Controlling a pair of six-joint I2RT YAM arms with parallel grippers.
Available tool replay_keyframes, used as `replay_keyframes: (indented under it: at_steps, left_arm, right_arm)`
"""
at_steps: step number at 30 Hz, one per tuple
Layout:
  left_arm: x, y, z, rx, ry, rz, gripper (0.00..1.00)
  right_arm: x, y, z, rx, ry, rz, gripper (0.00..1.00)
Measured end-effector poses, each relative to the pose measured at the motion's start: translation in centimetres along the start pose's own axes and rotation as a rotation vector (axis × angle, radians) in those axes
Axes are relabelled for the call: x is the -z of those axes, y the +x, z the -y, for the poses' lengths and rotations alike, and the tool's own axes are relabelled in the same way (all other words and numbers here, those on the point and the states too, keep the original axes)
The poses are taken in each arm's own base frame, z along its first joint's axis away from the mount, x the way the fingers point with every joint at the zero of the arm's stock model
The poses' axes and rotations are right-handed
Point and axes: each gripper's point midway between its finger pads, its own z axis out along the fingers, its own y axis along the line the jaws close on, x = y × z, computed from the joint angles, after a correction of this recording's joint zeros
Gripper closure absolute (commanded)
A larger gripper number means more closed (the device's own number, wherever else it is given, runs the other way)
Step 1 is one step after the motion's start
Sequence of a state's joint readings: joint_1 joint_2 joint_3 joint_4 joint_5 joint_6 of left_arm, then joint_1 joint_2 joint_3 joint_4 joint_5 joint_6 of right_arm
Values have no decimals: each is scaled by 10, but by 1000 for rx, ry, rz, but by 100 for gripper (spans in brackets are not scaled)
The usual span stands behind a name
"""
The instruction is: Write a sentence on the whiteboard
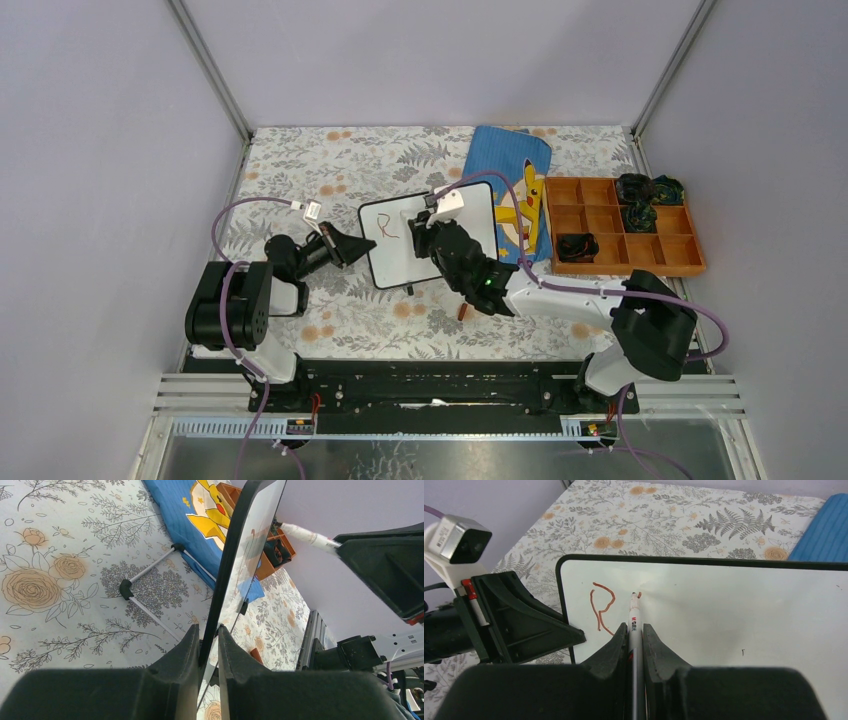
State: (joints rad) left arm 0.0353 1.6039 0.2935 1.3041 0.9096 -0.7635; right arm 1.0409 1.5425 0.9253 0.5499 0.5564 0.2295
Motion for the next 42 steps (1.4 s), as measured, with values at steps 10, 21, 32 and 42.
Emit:
replay_keyframes:
  at_steps: [10,21,32,42]
  left_arm:
    - [0,1,1,0,0,-4,100]
    - [0,1,0,-2,-1,-5,100]
    - [0,1,0,-4,-2,-6,100]
    - [0,1,0,-3,-3,-6,100]
  right_arm:
    - [5,0,1,-8,-10,-6,100]
    - [8,15,4,12,-10,-51,100]
    - [7,16,4,10,-9,-52,100]
    - [4,24,5,20,-4,-67,100]
